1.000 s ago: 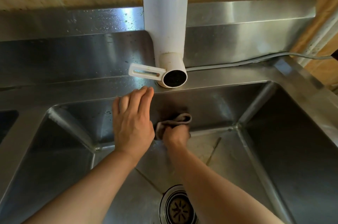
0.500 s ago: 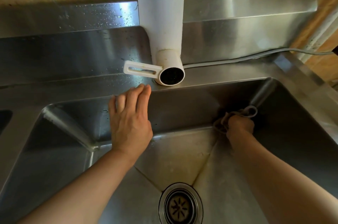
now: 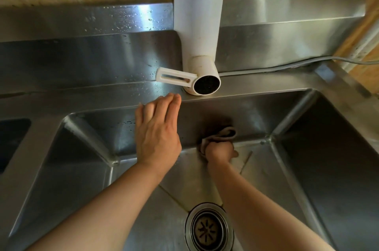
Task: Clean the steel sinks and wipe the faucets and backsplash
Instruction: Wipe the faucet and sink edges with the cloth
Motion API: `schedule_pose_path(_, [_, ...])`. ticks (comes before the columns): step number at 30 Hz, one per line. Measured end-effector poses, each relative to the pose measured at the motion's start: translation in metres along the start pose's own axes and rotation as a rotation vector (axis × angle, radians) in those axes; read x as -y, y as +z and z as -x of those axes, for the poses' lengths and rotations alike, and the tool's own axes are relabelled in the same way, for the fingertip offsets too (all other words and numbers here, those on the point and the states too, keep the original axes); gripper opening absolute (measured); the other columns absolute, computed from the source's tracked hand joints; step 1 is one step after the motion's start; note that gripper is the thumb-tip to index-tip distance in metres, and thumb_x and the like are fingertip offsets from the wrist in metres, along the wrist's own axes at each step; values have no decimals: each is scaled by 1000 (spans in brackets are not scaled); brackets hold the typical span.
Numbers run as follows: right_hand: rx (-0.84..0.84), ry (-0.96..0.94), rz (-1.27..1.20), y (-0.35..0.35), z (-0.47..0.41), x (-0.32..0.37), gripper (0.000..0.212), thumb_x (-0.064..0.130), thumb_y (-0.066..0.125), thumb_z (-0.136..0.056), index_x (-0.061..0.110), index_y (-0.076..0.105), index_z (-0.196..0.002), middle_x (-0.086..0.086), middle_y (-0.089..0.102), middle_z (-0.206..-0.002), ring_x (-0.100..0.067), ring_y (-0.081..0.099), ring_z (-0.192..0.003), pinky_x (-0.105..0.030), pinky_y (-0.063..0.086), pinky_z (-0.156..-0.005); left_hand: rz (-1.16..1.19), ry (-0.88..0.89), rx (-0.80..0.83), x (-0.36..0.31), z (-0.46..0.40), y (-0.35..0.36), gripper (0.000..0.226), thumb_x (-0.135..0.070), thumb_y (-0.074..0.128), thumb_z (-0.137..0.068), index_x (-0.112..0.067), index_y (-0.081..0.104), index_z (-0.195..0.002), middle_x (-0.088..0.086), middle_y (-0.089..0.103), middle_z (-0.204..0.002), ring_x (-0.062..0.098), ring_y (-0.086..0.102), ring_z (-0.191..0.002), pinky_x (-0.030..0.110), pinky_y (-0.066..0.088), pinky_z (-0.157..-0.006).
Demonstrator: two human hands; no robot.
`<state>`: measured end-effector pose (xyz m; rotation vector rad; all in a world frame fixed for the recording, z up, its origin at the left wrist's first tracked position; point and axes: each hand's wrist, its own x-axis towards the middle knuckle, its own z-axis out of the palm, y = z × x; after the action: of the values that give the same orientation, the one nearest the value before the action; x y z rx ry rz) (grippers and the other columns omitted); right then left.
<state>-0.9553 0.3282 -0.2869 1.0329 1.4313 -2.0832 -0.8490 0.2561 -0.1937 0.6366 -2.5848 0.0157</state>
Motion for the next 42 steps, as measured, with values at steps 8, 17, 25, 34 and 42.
schedule_pose_path(8, [184,-110,755,-9,32,-25,28,6,53,-89,-2,58,-116,-20,55,-123,-35,57,-106,-38,49,-93,-29,33,155,8,1,-15,83,0,67,-57,-15,48,-137,-1,52,-134,23,44,-113,53,34,-102])
schedule_pose_path(17, [271,-502,644,-16,98,-8,24,5,59,-88,14,44,-104,-6,61,-103,-22,59,-100,-40,49,-94,-5,-148,264,66,12,-80,76,-4,55,-81,-19,24,-149,-2,23,-155,18,23,-141,46,12,-115])
schedule_pose_path(25, [102,-483,534,43,155,-16,41,8,43,-96,11,36,-136,-23,29,-138,-42,48,-115,-38,38,-102,-126,-166,344,130,33,-98,67,-13,55,-82,-17,32,-145,-2,34,-147,22,33,-132,41,24,-109])
schedule_pose_path(34, [380,-558,668,80,198,-104,41,5,59,-88,4,54,-128,-18,47,-132,22,33,-69,-14,30,-88,183,-258,214,157,29,-98,60,-1,48,-87,-17,36,-144,-5,52,-138,21,44,-125,33,23,-110])
schedule_pose_path(42, [303,-467,729,91,182,-108,15,19,77,-73,13,68,-84,-13,67,-93,-30,59,-100,-30,51,-83,196,-268,130,159,33,-90,49,-8,39,-83,-8,56,-129,17,63,-118,36,55,-108,40,38,-96])
